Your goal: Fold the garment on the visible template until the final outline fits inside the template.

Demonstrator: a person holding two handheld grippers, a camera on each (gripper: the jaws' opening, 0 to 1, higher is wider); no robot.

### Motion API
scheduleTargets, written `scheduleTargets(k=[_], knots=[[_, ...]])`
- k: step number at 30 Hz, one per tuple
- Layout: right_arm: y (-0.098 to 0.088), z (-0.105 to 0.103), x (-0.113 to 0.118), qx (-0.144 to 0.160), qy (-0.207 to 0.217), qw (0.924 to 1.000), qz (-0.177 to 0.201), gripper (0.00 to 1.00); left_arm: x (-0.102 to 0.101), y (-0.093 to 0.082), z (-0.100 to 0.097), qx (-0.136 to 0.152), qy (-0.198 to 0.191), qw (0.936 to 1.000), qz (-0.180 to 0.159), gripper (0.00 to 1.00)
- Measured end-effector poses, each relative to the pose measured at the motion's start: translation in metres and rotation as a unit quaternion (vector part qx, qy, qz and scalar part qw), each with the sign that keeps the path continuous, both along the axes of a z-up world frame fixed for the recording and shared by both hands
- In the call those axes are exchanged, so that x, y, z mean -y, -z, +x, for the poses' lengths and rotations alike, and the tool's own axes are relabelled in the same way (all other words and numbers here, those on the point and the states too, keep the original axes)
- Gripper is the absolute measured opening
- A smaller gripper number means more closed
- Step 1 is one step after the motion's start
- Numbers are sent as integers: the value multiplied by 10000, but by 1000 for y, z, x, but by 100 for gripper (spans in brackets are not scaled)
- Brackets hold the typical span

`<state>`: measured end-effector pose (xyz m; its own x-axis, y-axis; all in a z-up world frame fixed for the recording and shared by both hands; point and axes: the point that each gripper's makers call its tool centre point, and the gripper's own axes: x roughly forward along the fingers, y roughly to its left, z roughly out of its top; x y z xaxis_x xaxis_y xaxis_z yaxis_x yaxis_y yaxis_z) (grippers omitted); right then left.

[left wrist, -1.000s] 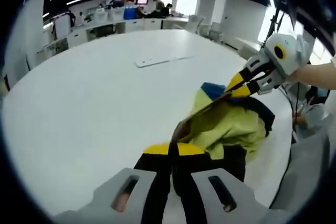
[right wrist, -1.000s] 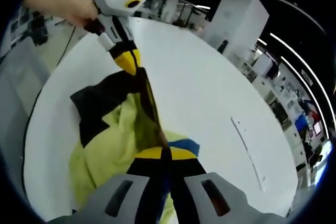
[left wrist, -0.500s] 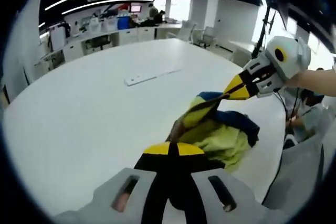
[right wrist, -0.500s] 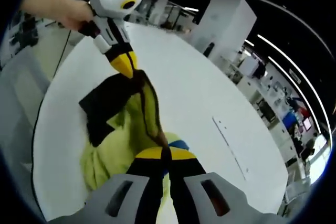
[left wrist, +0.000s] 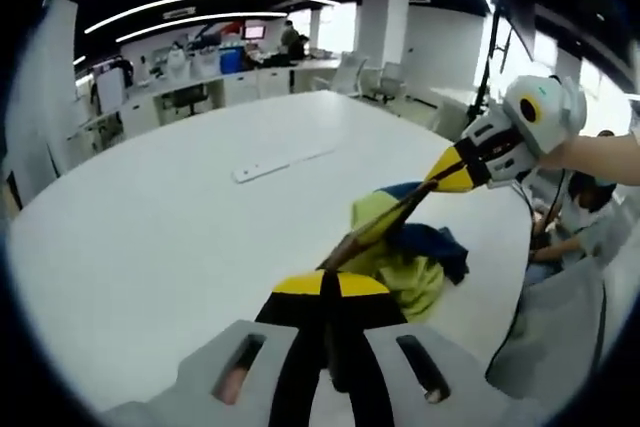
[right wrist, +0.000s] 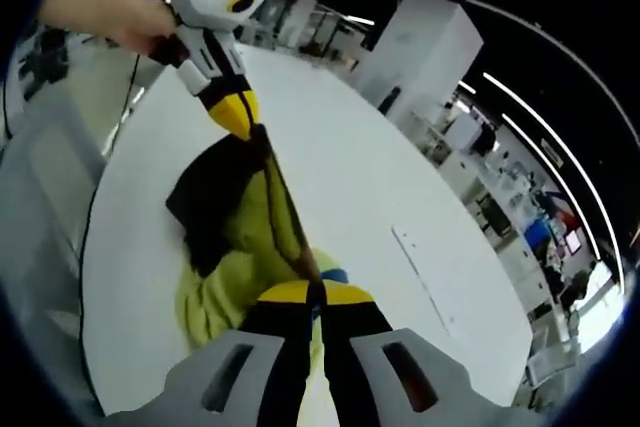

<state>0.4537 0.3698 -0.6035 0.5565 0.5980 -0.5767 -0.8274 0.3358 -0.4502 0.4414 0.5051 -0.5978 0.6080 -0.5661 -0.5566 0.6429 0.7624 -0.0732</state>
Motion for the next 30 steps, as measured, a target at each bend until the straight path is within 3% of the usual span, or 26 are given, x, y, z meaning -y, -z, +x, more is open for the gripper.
scheduleTargets(k=[17, 30], knots=[[-38, -30, 4, 247, 28, 9995, 213, 2, 0, -33, -25, 279, 22, 9995, -158, 0], [-66, -49, 15, 423, 260, 9975, 493, 2, 11, -75, -27, 583, 137, 9976, -335, 0]])
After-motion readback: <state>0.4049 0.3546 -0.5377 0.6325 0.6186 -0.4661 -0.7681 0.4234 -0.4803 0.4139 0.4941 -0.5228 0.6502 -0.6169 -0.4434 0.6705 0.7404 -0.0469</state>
